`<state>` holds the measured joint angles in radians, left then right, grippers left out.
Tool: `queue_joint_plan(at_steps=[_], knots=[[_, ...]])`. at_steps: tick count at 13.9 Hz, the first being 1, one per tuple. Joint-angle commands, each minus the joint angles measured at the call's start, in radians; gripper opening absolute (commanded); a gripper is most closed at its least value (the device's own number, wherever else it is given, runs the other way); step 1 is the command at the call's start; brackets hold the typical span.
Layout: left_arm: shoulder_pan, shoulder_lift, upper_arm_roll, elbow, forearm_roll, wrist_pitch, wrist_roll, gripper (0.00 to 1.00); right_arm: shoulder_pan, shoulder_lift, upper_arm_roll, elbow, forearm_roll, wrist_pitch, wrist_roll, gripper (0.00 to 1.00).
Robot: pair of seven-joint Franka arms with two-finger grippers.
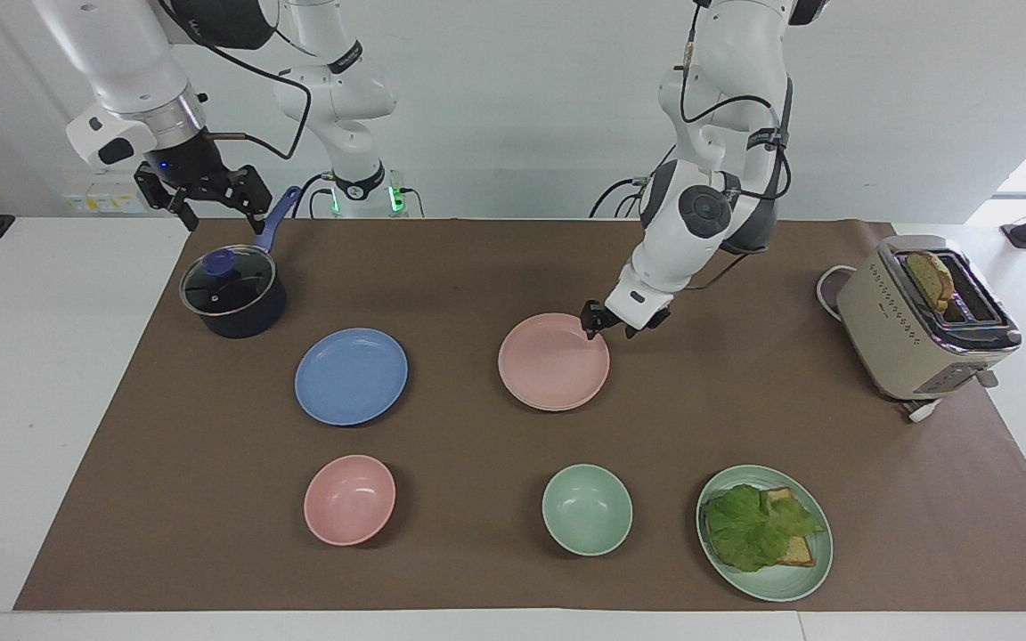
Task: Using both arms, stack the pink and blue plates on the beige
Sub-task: 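Lower the pink plate onto the beige plate and open the left gripper, then withdraw the left gripper while the right gripper reaches the blue plate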
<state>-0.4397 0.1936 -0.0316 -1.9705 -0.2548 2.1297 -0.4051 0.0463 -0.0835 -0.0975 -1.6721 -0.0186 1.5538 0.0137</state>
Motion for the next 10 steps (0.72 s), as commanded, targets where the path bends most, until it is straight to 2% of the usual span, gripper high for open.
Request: queue_joint_plan(at_steps=[1, 3, 7, 10], knots=[[0.028, -0.010, 0.016, -0.008, 0.000, 0.015, 0.011, 1.00, -0.006, -0.027, 0.007, -0.035, 0.002, 0.015, -0.001, 1.00], [0.090, 0.000, 0.019, 0.012, 0.015, 0.000, 0.081, 1.00, -0.006, -0.030, 0.007, -0.061, 0.003, 0.067, -0.003, 1.00], [0.258, -0.014, 0.019, 0.041, 0.129, -0.088, 0.247, 1.00, -0.010, -0.012, 0.007, -0.159, 0.005, 0.201, 0.000, 1.00], [0.366, -0.014, 0.021, 0.058, 0.170, -0.114, 0.385, 1.00, -0.010, 0.051, 0.007, -0.181, 0.044, 0.273, -0.004, 1.00]])
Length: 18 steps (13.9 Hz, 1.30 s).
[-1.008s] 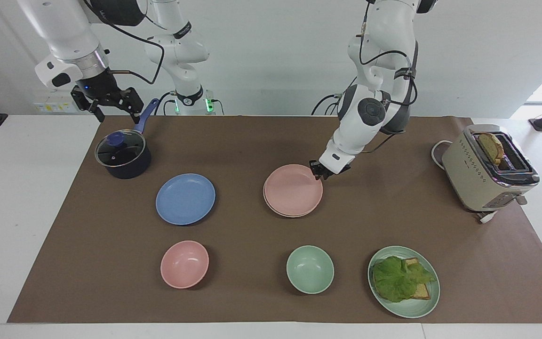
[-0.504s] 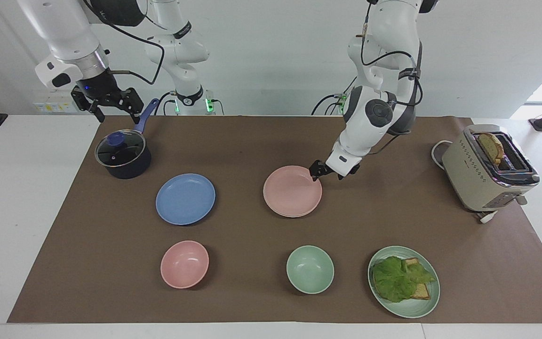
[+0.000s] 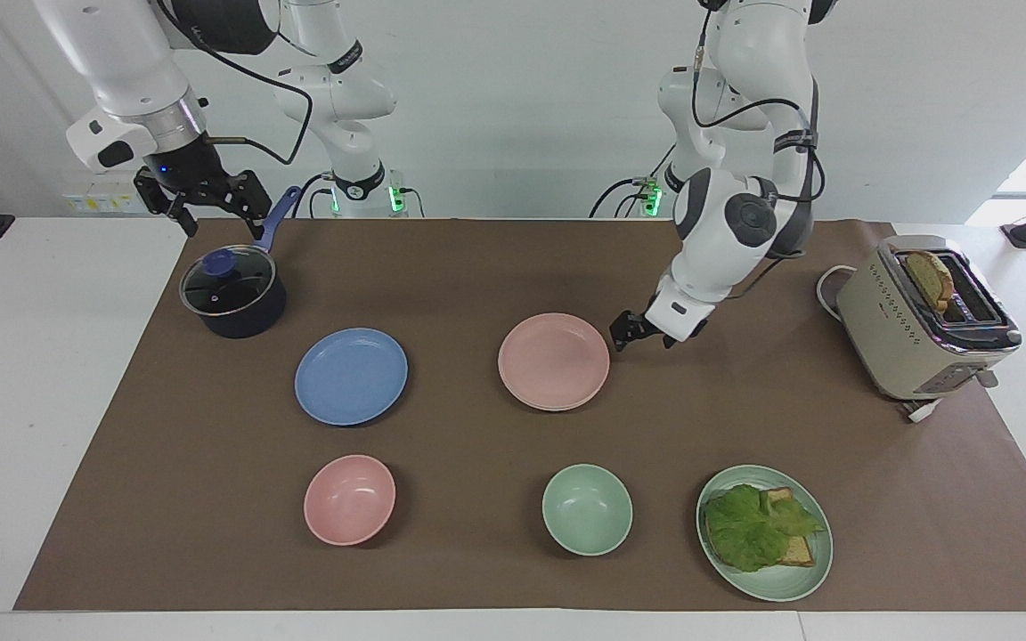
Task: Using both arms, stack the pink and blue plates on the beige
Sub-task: 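Withdraw the left gripper while the right gripper reaches the blue plate, then grasp the rim of the light blue plate with the right gripper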
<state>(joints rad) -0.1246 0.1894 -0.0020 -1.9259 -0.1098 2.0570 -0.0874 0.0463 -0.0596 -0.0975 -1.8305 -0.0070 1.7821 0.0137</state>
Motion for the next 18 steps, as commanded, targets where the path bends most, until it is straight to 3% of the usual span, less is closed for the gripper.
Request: queue_joint_plan(at_steps=[1, 4, 9, 12, 17, 18], knots=[[0.074, -0.013, -0.009, 0.025, 0.029, -0.053, 0.090, 1.00, -0.012, 0.056, 0.007, -0.024, 0.036, 0.069, -0.011, 1.00], [0.095, -0.021, -0.010, 0.125, 0.096, -0.179, 0.098, 1.00, -0.014, 0.144, 0.007, -0.050, 0.073, 0.186, -0.038, 1.00], [0.108, -0.105, -0.010, 0.251, 0.098, -0.348, 0.087, 1.00, -0.037, 0.240, 0.007, -0.157, 0.128, 0.400, -0.124, 1.00], [0.102, -0.120, -0.012, 0.323, 0.098, -0.432, 0.087, 1.00, -0.039, 0.282, 0.007, -0.193, 0.154, 0.453, -0.136, 1.00], [0.106, -0.183, -0.012, 0.326, 0.096, -0.457, 0.097, 1.00, -0.040, 0.334, 0.009, -0.211, 0.226, 0.494, -0.173, 1.00], [0.106, -0.183, -0.012, 0.326, 0.096, -0.456, 0.097, 1.00, -0.040, 0.337, 0.009, -0.213, 0.226, 0.494, -0.184, 0.95]])
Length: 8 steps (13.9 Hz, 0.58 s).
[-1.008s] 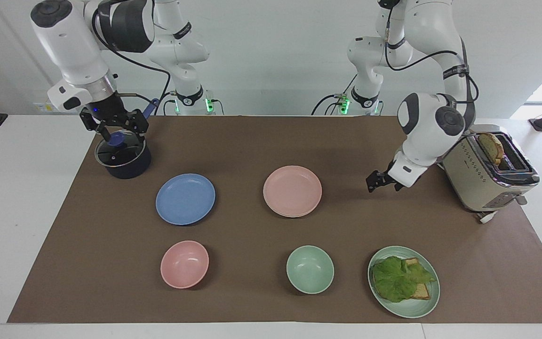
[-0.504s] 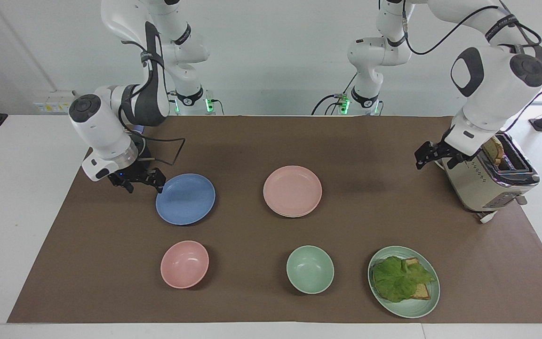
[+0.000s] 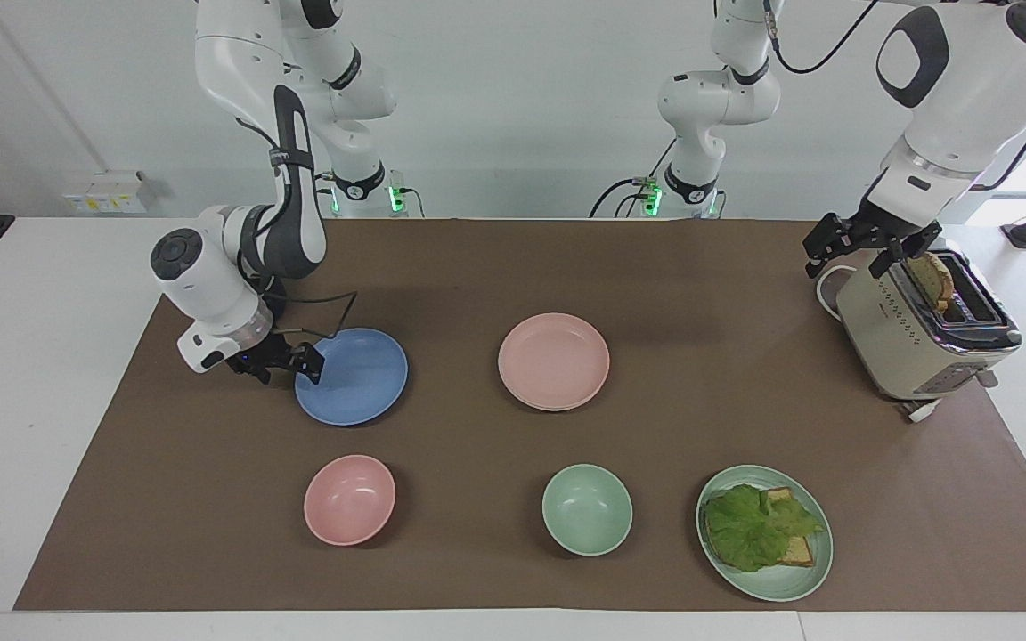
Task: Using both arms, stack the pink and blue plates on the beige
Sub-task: 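Grasp the rim of the light blue plate with the right gripper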
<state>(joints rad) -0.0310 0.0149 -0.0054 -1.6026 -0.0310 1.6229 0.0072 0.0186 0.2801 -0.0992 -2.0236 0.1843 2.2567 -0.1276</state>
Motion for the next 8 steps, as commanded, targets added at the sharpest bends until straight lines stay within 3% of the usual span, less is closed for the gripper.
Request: queue_joint_plan(at_steps=[1, 3, 4, 8], knots=[[0.013, -0.009, -0.008, 0.003, 0.017, -0.021, 0.002, 1.00, -0.012, -0.001, 0.009, -0.020, 0.035, 0.020, -0.067, 0.71], [0.013, -0.009, -0.010, 0.003, 0.017, -0.021, 0.000, 1.00, -0.014, 0.002, 0.009, -0.020, 0.037, 0.020, -0.080, 0.20], [0.013, -0.010, -0.010, 0.001, 0.016, -0.021, -0.001, 1.00, -0.014, 0.007, 0.009, -0.020, 0.037, 0.020, -0.078, 0.02], [0.016, -0.013, -0.007, 0.001, 0.016, -0.020, -0.003, 1.00, -0.012, 0.010, 0.009, -0.010, 0.040, 0.014, -0.073, 0.00]])
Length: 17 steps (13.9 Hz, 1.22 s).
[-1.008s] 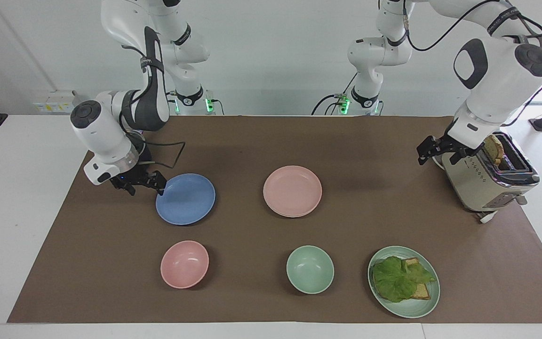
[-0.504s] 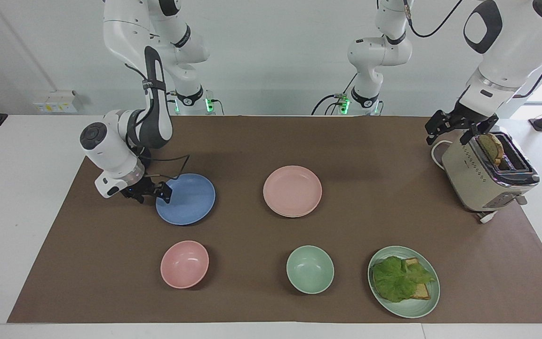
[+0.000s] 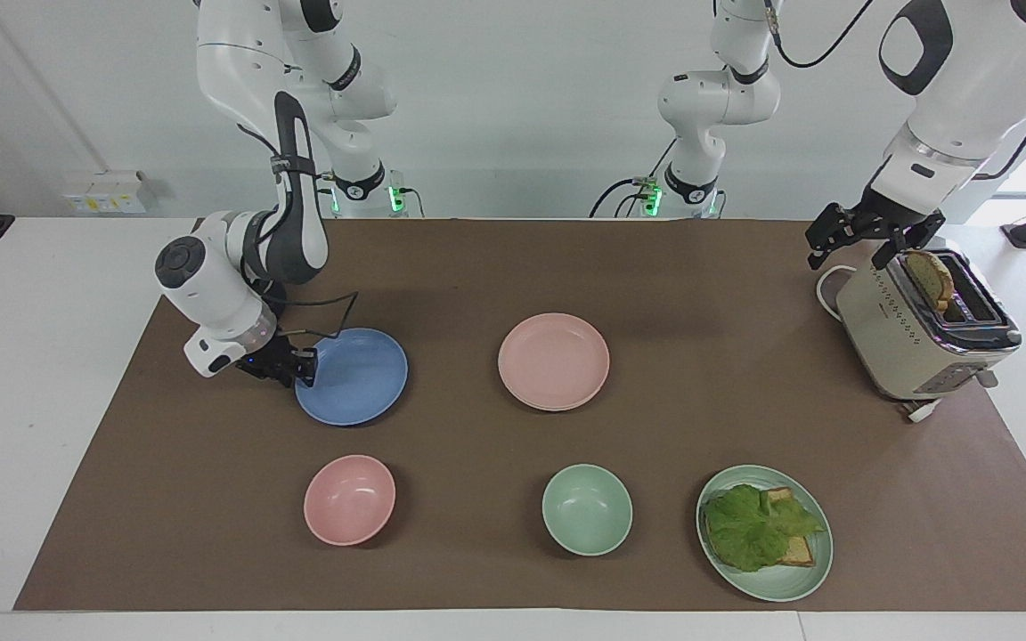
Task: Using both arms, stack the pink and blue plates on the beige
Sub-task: 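Grasp the rim of the light blue plate with the right gripper, then lift and carry the blue plate over the pink plate stack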
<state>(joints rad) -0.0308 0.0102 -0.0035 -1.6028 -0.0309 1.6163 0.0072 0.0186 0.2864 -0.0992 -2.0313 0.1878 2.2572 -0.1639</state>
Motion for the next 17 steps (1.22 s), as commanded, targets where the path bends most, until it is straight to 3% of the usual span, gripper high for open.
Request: queue_joint_plan(at_steps=[1, 4, 8, 13, 17], knots=[[0.015, -0.009, -0.009, 0.001, 0.016, -0.013, -0.003, 1.00, -0.011, 0.004, 0.009, 0.002, 0.033, 0.004, -0.048, 0.00], [0.014, -0.009, -0.009, 0.001, 0.016, -0.012, -0.003, 1.00, -0.012, -0.016, 0.006, 0.049, 0.021, -0.103, -0.085, 0.00], [0.014, -0.009, -0.009, 0.001, 0.016, -0.013, -0.003, 1.00, -0.015, -0.125, -0.001, 0.101, 0.033, -0.270, -0.155, 0.00], [0.014, -0.009, -0.009, 0.001, 0.016, -0.013, -0.004, 1.00, 0.012, -0.171, 0.018, 0.180, 0.039, -0.375, -0.149, 0.00], [0.014, -0.009, -0.009, 0.001, 0.016, -0.012, -0.003, 1.00, 0.107, -0.170, 0.033, 0.191, 0.048, -0.332, -0.010, 0.00]])
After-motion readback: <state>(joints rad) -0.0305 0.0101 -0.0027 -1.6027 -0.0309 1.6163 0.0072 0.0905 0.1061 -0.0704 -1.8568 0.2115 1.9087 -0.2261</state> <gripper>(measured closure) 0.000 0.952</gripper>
